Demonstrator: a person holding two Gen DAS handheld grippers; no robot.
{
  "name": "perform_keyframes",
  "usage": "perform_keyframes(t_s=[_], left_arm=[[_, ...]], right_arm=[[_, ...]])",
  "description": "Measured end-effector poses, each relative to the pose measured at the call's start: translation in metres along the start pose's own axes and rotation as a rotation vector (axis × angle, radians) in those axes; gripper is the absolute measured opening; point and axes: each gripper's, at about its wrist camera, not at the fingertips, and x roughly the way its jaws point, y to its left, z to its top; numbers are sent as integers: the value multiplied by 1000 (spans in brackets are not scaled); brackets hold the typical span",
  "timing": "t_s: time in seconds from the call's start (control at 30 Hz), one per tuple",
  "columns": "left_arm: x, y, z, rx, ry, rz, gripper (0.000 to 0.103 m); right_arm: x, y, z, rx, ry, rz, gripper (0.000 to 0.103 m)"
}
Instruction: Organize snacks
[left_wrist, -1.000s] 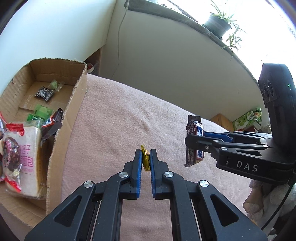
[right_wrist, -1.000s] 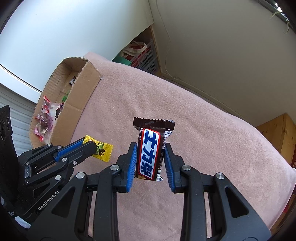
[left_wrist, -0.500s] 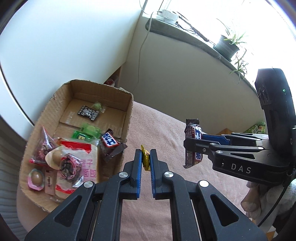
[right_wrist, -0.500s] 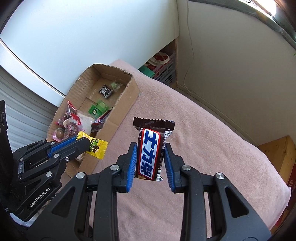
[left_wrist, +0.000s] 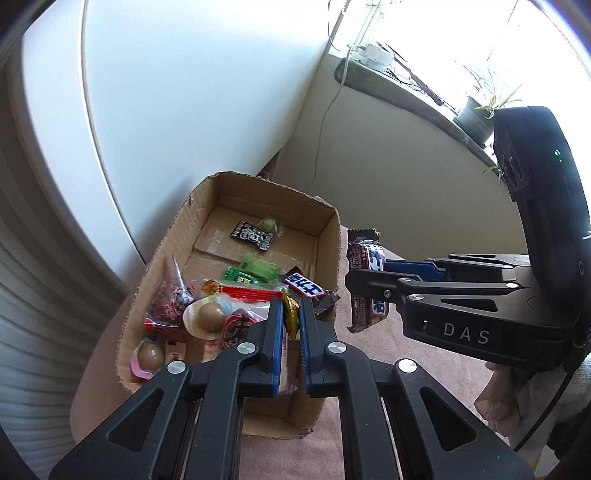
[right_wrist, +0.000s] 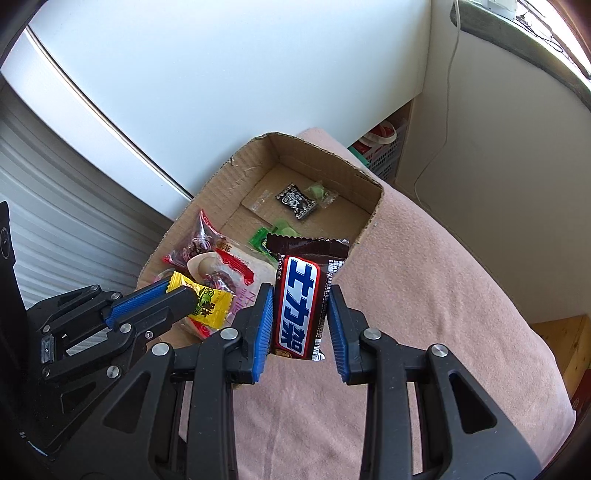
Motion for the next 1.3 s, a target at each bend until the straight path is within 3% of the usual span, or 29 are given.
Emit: perform_keyframes(t_s=[0.33,0.4,0.87,0.9,0.93,1.0,1.13,1.3], left_arm=[[-7,20,2,-21,-1,25,8],[-7,22,2,-28,0,28,15],[-19,24,-1,-30,-17,40,15],[-21,23,-1,-28,-19,43,15],[-23,22,-2,-24,-20,45,17],[-28,20,-3,-14,-28,52,31],[-40,14,-8,3,-41,57,32],[-53,4,-17,22,-43,92,51]], right_arm=[[14,27,16,-24,16,27,30],[15,29,17,-24,11,16,30],[0,30,15,-18,-3,-11,32],[-2,30,13,-18,-6,-15,35],[-6,29,12,-17,-11,-19,48],[-15,28,10,-11,-38,-32,66],[-32,25,3,3,-77,-40,68],[-52,26,-15,8,-109,-64,68]])
